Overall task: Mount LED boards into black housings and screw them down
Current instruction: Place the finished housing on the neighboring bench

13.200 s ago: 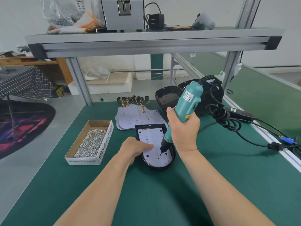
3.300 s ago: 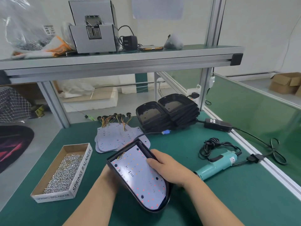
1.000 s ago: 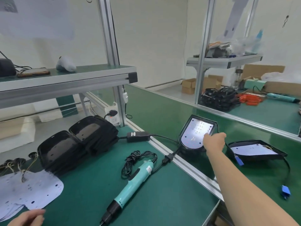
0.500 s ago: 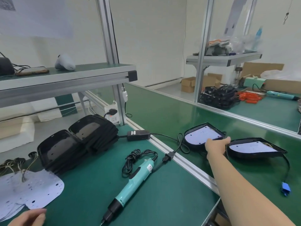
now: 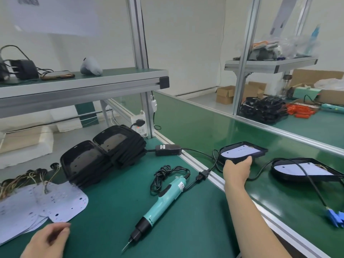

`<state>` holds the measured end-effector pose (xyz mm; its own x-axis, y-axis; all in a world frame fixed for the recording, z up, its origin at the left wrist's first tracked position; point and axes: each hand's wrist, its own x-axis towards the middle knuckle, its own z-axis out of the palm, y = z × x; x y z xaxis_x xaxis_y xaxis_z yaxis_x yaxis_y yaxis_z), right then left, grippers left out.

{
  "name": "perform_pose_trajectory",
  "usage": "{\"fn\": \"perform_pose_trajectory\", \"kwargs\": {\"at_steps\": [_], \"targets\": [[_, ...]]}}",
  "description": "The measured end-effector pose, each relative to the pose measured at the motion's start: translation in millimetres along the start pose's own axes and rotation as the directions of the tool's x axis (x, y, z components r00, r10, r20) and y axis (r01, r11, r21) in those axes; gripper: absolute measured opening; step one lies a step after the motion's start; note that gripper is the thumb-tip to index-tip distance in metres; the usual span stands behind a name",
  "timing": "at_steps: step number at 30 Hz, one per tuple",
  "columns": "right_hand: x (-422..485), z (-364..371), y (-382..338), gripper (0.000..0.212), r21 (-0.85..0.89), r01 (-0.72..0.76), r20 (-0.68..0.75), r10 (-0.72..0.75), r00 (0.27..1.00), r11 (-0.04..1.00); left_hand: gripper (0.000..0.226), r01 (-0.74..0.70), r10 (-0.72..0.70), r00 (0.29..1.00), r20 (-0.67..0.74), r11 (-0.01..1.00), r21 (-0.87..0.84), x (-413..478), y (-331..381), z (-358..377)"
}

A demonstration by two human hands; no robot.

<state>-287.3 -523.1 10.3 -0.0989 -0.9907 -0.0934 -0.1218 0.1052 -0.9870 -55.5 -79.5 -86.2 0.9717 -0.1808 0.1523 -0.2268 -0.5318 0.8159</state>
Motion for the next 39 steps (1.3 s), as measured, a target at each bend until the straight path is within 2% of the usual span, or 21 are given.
{"fn": "perform_pose_trajectory", "kwargs": {"at_steps": [2,5,8,11,17,20,23,27,29,31,32,34,37,39], "targets": [[-28.9,8.8,-3.4,0.076,0.019,0.075,0.071,-0.077,0.995,0.997,0.028,-0.003,0.007,0.996,-0.089,0.999,0.048,-13.3,36.0,-7.3],[-79.2,22.4,-2.5,0.054,0.015,0.241,0.233,-0.238,0.943,0.97,0.022,0.016,-0.017,0.994,-0.106,1.0,-0.005,-24.8,59.1,-9.9],[-130.7,34.1,0.6,0.03,0.033,0.416,0.446,-0.386,0.808,0.909,0.016,0.019,-0.019,0.998,-0.061,1.0,-0.015,-29.6,65.1,-11.8],[-174.2,47.3,1.9,0.025,0.056,0.523,0.592,-0.45,0.668,0.85,0.016,0.043,-0.044,0.997,-0.059,0.999,-0.032,-32.3,65.4,-13.5],[-239.7,76.6,4.5,0.016,0.061,0.725,0.802,-0.466,0.373,0.686,0.022,0.047,-0.049,0.996,-0.069,0.998,-0.041,-33.9,63.7,-14.2],[-270.9,91.4,10.5,0.022,0.053,0.86,0.882,-0.428,0.199,0.507,0.022,0.044,-0.045,0.997,-0.069,0.999,-0.019,-35.1,66.2,-14.6],[-299.1,100.1,21.0,0.03,0.02,0.947,0.943,-0.321,0.088,0.321,0.021,0.044,-0.045,0.997,-0.065,0.999,-0.017,-35.3,67.8,-15.7],[-314.9,104.7,38.5,0.035,0.001,0.994,0.967,-0.254,0.027,0.109,0.022,0.074,-0.075,0.995,-0.06,0.997,-0.016,-34.5,69.0,-15.0],[-314.9,105.0,45.5,0.039,-0.026,0.995,0.969,-0.244,0.048,0.093,0.017,0.126,-0.128,0.987,-0.098,0.992,-0.023,-28.0,71.1,-15.0],[-317.7,104.0,48.3,0.042,-0.025,0.991,0.944,-0.322,0.067,0.132,0.003,0.2,-0.205,0.96,-0.191,0.979,-0.045,-10.8,75.4,-18.9],[-319.4,103.3,50.7,0.038,-0.005,0.988,0.924,-0.376,0.063,0.155,0.011,0.241,-0.242,0.943,-0.228,0.97,-0.034,1.6,78.1,-21.5],[-323.9,100.9,55.0,0.021,0.009,0.99,0.895,-0.443,0.054,0.138,0.04,0.328,-0.314,0.924,-0.217,0.944,0.03,28.5,83.5,-26.6],[-326.6,106.1,64.3,0.035,-0.031,0.992,0.908,-0.411,0.079,0.122,0.077,0.427,-0.404,0.902,-0.154,0.888,0.171,62.7,89.5,-26.5],[-326.0,106.7,63.3,0.029,-0.044,0.994,0.879,-0.469,0.086,0.101,0.084,0.424,-0.391,0.904,-0.172,0.869,0.256,78.5,88.2,-22.4]]}}
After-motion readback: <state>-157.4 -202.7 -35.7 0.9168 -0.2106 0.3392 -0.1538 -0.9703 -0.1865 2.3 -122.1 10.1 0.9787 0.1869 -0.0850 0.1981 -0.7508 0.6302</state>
